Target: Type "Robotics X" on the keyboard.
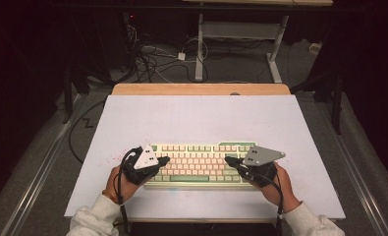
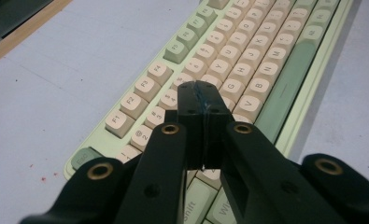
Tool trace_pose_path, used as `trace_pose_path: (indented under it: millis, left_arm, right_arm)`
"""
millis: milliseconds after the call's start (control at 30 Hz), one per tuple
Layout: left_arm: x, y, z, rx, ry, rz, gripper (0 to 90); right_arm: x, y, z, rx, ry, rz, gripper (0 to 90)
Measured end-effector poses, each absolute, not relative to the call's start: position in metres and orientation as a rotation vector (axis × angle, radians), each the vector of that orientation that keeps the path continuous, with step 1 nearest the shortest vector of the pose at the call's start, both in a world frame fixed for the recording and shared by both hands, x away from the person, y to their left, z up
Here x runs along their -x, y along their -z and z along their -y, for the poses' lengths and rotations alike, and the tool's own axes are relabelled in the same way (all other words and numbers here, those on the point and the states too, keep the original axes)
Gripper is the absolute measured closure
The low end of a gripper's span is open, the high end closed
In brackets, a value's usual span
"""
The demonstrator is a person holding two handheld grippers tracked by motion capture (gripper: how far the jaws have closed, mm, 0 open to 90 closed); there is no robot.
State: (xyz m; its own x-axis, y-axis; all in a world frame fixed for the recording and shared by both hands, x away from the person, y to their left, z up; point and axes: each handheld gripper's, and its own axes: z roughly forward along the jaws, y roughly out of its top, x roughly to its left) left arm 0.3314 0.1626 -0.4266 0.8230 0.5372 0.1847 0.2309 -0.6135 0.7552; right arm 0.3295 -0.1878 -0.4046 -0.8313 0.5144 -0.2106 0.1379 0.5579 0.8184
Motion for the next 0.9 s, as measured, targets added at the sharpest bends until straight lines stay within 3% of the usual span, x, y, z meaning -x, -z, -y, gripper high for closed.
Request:
trace_pose_path:
  millis: [900]
  left_arm:
    - [-0.313, 0.434, -0.139, -2.29, -0.44, -0.452, 87.3]
  right_arm:
    - [-0.327, 0.402, 0.189, -0.52, -1.194, -2.364, 90.0]
